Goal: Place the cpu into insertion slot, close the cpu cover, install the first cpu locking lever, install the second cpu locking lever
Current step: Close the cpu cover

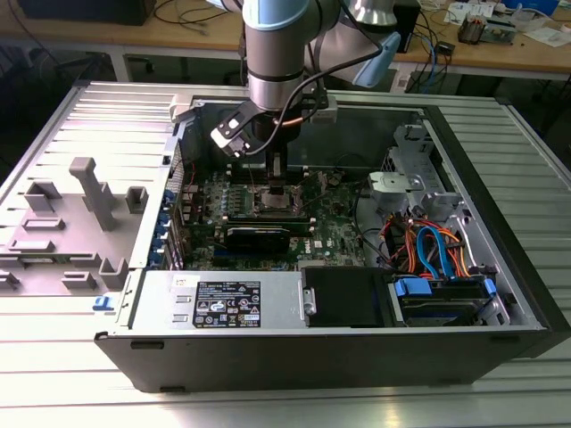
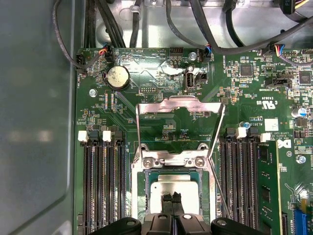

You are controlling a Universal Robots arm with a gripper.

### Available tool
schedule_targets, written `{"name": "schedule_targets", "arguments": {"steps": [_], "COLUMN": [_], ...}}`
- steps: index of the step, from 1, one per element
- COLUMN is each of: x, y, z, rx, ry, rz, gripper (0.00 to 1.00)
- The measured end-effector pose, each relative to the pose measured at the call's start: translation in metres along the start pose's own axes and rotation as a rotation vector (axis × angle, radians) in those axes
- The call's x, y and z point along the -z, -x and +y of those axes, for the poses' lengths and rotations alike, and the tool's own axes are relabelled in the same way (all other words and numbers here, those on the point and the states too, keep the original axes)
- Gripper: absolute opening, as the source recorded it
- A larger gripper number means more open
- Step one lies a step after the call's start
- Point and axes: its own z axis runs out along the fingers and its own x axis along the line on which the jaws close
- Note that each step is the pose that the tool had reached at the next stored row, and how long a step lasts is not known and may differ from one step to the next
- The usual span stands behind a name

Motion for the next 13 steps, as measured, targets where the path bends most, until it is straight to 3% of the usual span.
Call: {"name": "schedule_targets", "arguments": {"steps": [7, 11, 13], "x": [0.0012, 0.0133, 0.0230], "y": [0.0000, 0.0006, 0.0011], "z": [0.0075, 0.0081, 0.0085], "rx": [0.000, 0.000, 0.000], "ry": [-0.0043, -0.0095, -0.0104], "rz": [-0.0002, 0.0000, -0.0003], "gripper": [0.11, 0.11, 0.11]}}
